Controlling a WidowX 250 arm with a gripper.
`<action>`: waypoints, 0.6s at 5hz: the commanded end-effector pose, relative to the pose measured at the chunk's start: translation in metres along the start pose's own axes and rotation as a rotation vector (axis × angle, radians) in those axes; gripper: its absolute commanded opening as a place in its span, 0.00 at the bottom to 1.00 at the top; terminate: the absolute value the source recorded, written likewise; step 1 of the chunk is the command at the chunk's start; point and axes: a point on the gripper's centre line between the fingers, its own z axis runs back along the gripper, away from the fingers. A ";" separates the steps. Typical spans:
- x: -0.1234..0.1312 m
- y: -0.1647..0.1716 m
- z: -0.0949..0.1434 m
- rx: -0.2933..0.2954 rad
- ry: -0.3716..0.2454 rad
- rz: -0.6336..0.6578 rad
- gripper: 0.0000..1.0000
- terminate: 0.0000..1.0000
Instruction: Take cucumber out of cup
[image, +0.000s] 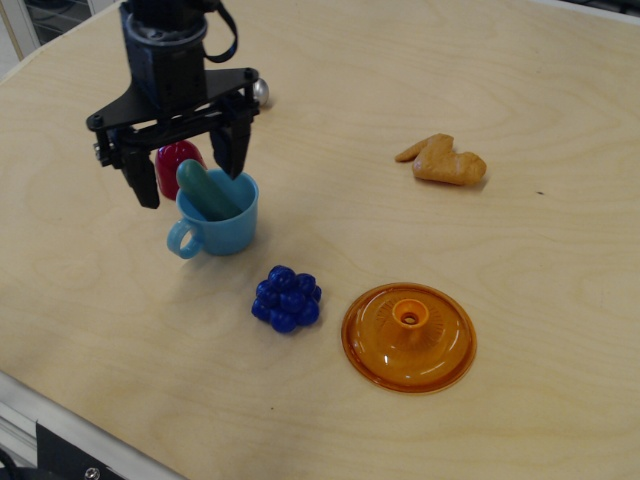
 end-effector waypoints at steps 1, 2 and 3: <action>0.021 -0.011 0.001 -0.089 -0.077 -0.005 1.00 0.00; 0.026 -0.015 -0.003 -0.082 -0.071 0.013 1.00 0.00; 0.029 -0.014 -0.012 -0.064 -0.065 0.028 1.00 0.00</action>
